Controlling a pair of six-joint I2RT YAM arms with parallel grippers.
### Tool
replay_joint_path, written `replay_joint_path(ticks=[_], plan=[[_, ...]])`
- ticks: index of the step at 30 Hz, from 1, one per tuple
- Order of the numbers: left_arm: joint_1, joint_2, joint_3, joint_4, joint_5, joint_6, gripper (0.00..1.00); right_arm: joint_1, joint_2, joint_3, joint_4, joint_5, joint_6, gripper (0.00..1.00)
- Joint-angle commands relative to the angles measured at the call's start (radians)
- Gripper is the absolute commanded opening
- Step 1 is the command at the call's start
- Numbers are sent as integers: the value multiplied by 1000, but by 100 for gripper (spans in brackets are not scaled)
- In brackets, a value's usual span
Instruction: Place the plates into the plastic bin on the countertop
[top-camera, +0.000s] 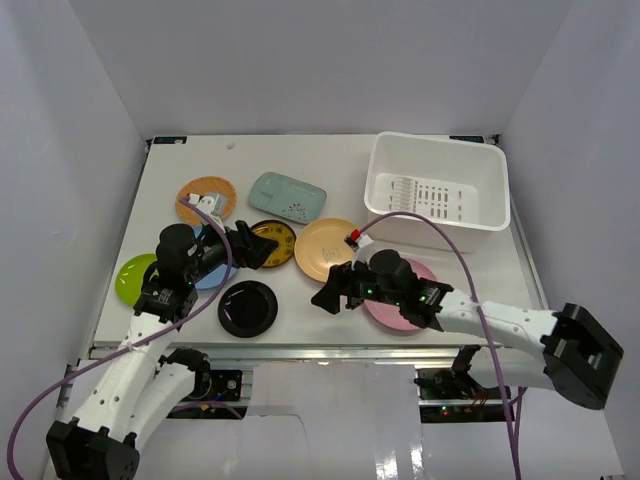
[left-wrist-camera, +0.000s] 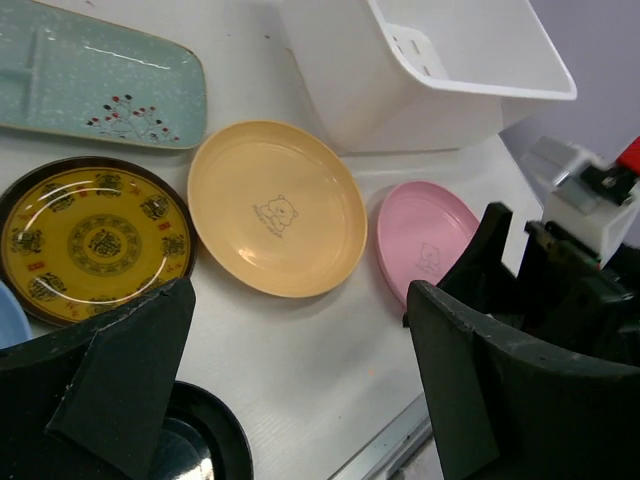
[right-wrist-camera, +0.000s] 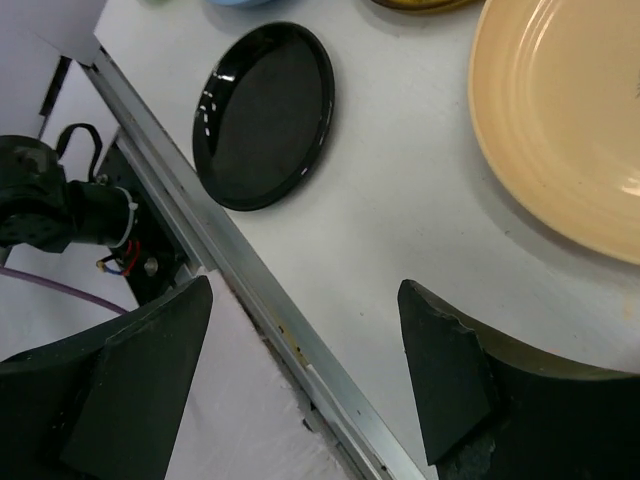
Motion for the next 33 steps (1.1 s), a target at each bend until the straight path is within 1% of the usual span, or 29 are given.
replay_joint_path(ticks=[1, 2, 3, 4, 5, 6, 7, 8, 9, 10, 11, 12, 14, 15, 19, 20, 22, 23, 24, 25, 28, 29, 30, 33], plan=[[11, -36, 33, -36, -115, 11, 98, 45, 155, 27, 183, 83, 82, 81], [11, -38, 35, -59, -162, 6, 98, 51, 194, 29, 244, 80, 112, 80], [13, -40, 39, -70, -183, 2, 98, 65, 266, 27, 284, 89, 172, 77], [13, -47, 38, -77, -202, -3, 98, 73, 304, 30, 320, 93, 204, 75], [13, -50, 38, -88, -232, -12, 98, 79, 347, 41, 376, 92, 232, 74], [13, -55, 35, -90, -255, -18, 98, 97, 386, 53, 399, 110, 279, 74], [14, -56, 32, -102, -281, -26, 98, 105, 461, 87, 409, 115, 306, 73], [14, -56, 35, -113, -343, -44, 98, 123, 498, 104, 450, 113, 333, 70], [13, -53, 41, -126, -368, -51, 98, 139, 560, 122, 465, 113, 347, 69], [13, -55, 41, -142, -393, -58, 98, 148, 590, 165, 467, 145, 361, 69], [13, -58, 39, -146, -411, -75, 98, 156, 621, 185, 491, 137, 369, 68], [13, -59, 36, -151, -457, -81, 98, 169, 677, 204, 499, 141, 395, 68], [13, -56, 36, -168, -482, -100, 98, 174, 731, 248, 510, 129, 434, 69], [13, -55, 36, -183, -494, -119, 98, 177, 780, 254, 553, 129, 468, 69], [13, -67, 33, -223, -540, -173, 98, 182, 862, 285, 582, 146, 531, 67], [13, -73, 35, -237, -552, -181, 98, 183, 878, 276, 610, 158, 545, 62], [13, -82, 29, -283, -592, -205, 98, 182, 891, 277, 616, 156, 557, 57], [13, -92, 21, -294, -609, -216, 98, 183, 900, 283, 613, 155, 556, 48], [13, -93, 16, -310, -623, -225, 98, 183, 900, 282, 613, 153, 557, 44], [14, -93, 9, -320, -644, -242, 98, 183, 897, 274, 620, 165, 560, 32], [14, -75, 1, -355, -684, -282, 98, 183, 866, 238, 628, 196, 547, 24], [14, -69, 1, -366, -692, -297, 98, 183, 853, 224, 630, 201, 542, 14], [13, -61, -4, -376, -695, -313, 98, 183, 846, 221, 633, 204, 539, 8], [14, -67, -27, -390, -709, -386, 98, 182, 796, 184, 650, 195, 516, 8]])
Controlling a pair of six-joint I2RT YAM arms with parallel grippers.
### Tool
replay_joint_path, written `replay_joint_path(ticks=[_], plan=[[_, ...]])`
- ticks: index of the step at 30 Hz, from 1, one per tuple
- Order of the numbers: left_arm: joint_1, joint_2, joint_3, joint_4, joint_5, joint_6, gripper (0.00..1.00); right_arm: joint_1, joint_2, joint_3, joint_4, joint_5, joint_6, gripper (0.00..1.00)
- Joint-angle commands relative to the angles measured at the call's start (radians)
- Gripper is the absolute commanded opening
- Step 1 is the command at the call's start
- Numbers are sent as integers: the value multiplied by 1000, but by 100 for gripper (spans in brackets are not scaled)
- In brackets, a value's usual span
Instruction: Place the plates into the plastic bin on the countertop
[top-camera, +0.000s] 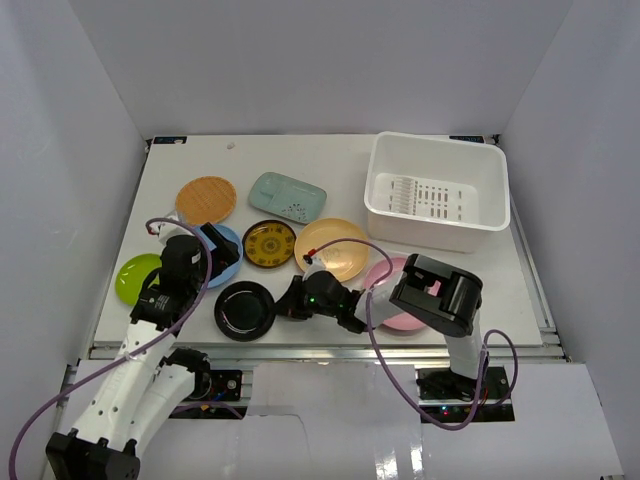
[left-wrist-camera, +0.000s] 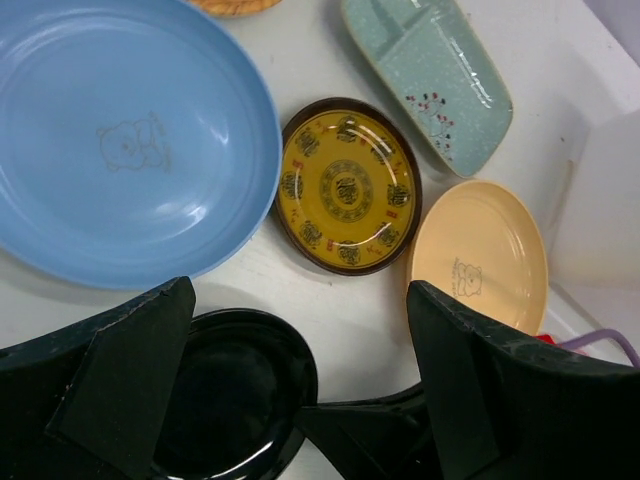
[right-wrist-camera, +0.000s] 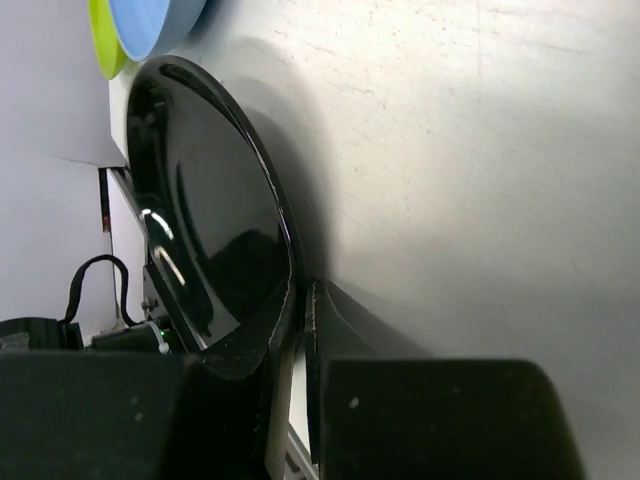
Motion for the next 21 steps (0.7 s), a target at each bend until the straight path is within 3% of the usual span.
replay_joint_path(ticks=[1, 7, 11, 16, 21], plan=[[5, -14, -30, -51, -48, -99, 98, 3, -89, -55, 63, 31, -29, 8], [11, -38, -106, -47, -165, -202, 90, -15, -478, -226, 18, 137, -168, 8], [22, -15, -148, -22, -166, -279, 84, -99, -738, -263, -174, 201, -306, 8], [33, 18, -202, 15, -165, -357, 82, -357, -996, -205, -385, 212, -464, 8], [68, 92, -251, 91, -126, -441, 80, -665, -1019, -26, -502, 154, -553, 8]])
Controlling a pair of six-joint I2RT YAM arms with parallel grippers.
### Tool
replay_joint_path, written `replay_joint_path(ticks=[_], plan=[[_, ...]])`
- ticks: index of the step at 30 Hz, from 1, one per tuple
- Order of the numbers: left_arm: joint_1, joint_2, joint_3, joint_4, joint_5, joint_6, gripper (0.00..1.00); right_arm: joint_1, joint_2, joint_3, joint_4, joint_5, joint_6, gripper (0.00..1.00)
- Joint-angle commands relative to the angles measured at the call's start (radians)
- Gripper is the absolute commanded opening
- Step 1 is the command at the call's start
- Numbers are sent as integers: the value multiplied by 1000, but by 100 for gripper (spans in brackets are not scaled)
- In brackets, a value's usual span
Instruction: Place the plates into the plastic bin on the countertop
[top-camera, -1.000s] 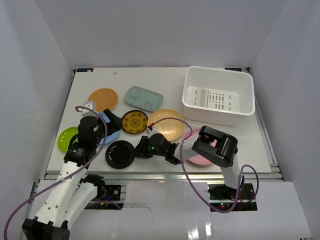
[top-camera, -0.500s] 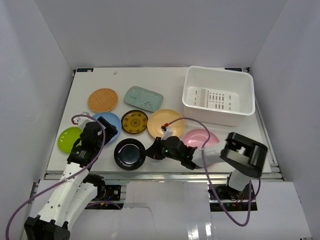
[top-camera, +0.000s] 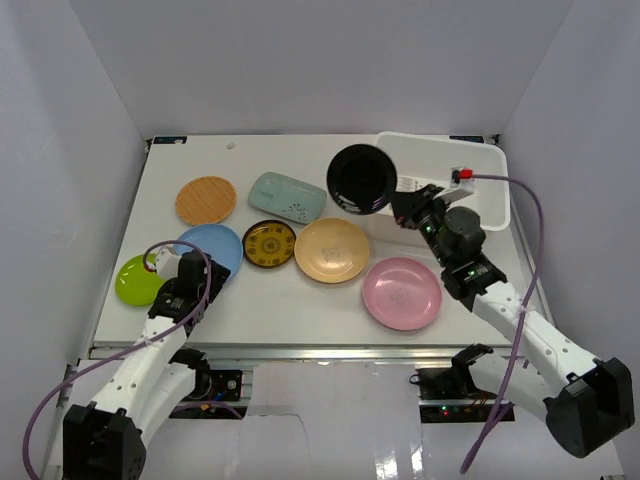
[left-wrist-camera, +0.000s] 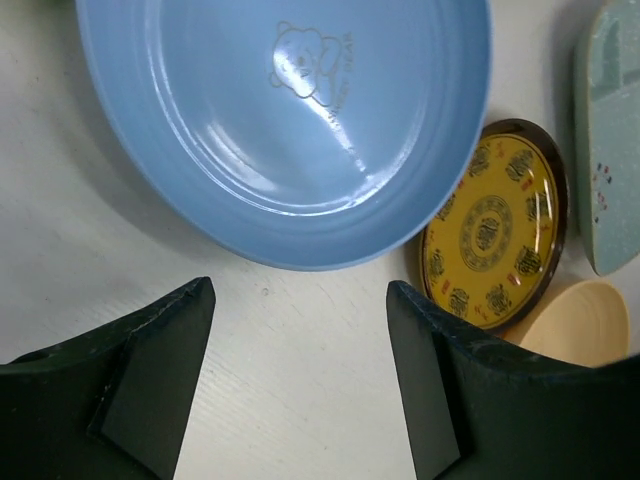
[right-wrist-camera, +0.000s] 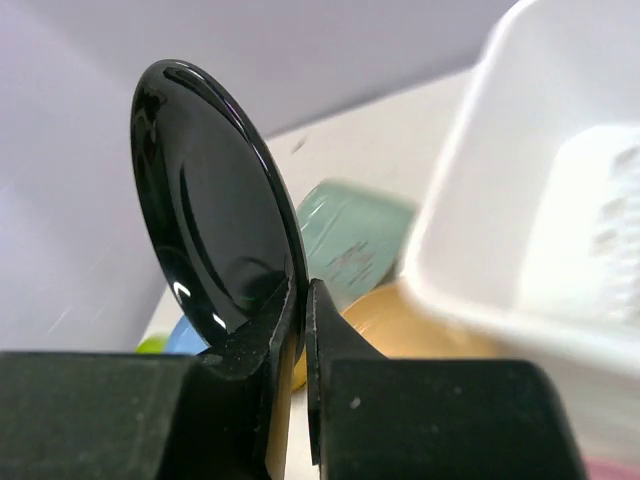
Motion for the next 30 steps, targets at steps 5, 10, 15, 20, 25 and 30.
replay_joint_path(ticks=[5, 10, 15, 20, 25, 30], plan=[[40, 95, -44, 96, -4, -121, 78, -458, 117, 226, -127, -167, -45, 8], [76, 121, -70, 159, 10, -122, 79, -629, 307, 298, -191, -286, -52, 8], [120, 195, -96, 202, 33, -133, 81, -672, 398, 321, -262, -277, -104, 8], [143, 232, -111, 263, 37, -138, 81, -670, 462, 376, -340, -231, -147, 8], [146, 286, -103, 307, 34, -136, 60, -672, 469, 358, -362, -222, -166, 47], [148, 289, -96, 277, 30, -112, 22, -672, 427, 330, -363, -220, -180, 75]])
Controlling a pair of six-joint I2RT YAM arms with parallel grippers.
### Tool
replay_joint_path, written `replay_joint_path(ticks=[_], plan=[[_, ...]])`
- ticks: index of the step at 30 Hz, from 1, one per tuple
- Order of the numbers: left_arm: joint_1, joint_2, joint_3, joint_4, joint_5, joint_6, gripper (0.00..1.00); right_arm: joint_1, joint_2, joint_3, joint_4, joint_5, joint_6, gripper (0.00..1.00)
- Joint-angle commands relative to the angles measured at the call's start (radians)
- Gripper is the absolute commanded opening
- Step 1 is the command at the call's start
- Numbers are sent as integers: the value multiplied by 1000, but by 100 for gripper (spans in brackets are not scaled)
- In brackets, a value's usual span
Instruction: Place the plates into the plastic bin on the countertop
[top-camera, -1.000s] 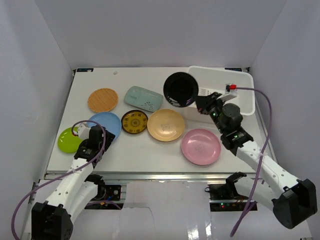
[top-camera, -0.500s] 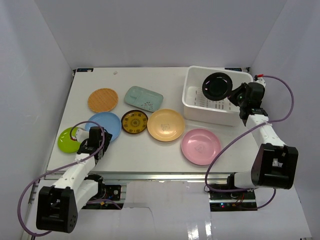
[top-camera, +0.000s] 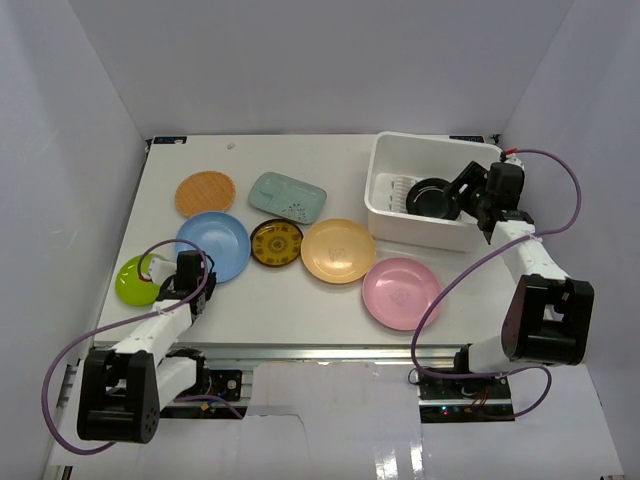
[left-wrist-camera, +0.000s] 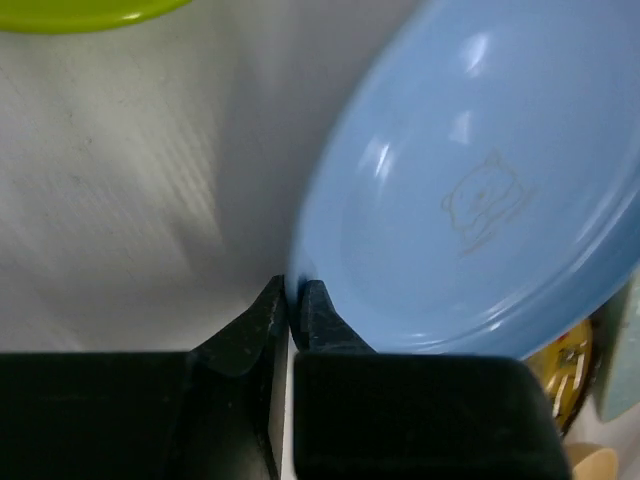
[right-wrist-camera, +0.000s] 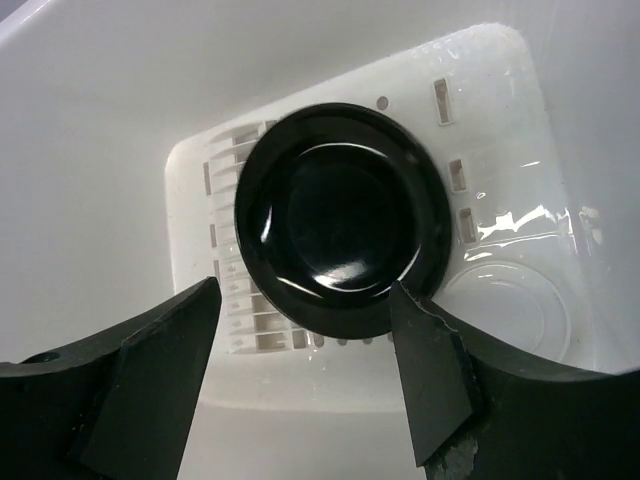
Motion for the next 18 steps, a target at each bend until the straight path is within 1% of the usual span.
replay_joint_path(ticks=[1, 2, 3, 9, 12, 13, 14, 17, 18], plan=[[2, -21, -2, -39, 7, 29, 8, 0, -60, 7, 15, 3, -24, 75], [2, -30, 1, -45, 4, 36, 1, 0, -84, 1, 18, -11, -24, 75], [2, -49, 5, -51, 1, 43, 0, 0, -97, -5, 20, -23, -24, 75], [2, -139, 35, -128, 21, 89, 0, 0, -230, -62, 43, -107, -11, 75], [2, -237, 53, -178, 36, 123, 0, 1, -293, -79, 32, -159, -14, 77], [2, -297, 62, -190, 36, 135, 0, 6, -311, -91, 38, -178, -14, 78], [2, -329, 88, -203, 32, 163, 0, 9, -339, -100, 47, -213, -14, 82], [0, -436, 145, -223, 12, 210, 0, 29, -377, -114, 40, -271, -30, 84], [-1, -454, 198, -218, 18, 242, 0, 33, -387, -119, 34, -279, -32, 84]])
